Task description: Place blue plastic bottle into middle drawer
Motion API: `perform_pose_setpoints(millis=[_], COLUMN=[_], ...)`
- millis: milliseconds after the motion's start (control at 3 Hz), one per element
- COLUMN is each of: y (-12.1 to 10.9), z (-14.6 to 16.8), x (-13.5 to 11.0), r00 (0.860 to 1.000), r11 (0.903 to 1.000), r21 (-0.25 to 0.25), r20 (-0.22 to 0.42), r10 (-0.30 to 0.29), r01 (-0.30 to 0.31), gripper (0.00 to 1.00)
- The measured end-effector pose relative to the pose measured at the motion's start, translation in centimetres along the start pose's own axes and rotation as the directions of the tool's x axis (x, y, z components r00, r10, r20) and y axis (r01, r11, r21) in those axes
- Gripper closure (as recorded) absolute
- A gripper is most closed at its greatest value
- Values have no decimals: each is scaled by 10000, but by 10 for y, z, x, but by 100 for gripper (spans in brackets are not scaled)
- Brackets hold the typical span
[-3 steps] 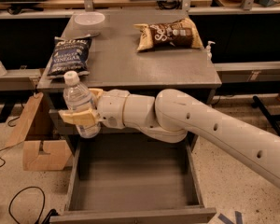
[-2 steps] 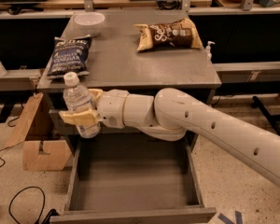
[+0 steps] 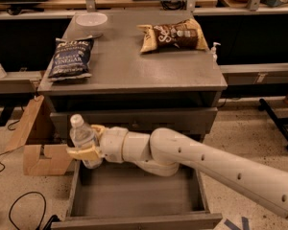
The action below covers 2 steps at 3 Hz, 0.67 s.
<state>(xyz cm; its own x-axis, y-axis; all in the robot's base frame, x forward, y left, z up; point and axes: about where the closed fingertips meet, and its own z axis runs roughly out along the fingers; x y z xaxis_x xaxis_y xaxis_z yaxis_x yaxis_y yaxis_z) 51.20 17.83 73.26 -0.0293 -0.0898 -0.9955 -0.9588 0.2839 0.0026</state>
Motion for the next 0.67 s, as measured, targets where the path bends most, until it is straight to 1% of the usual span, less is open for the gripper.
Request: perform_pose_setpoints(millis=[333, 667], y=[-2, -9], z=[11, 20], x=[73, 135], r00=[9998, 9995], r11=[9997, 9995], r21=[147, 59], r20=[-58, 66], r10=[-172, -297], r01=[173, 297], gripper=[100, 100])
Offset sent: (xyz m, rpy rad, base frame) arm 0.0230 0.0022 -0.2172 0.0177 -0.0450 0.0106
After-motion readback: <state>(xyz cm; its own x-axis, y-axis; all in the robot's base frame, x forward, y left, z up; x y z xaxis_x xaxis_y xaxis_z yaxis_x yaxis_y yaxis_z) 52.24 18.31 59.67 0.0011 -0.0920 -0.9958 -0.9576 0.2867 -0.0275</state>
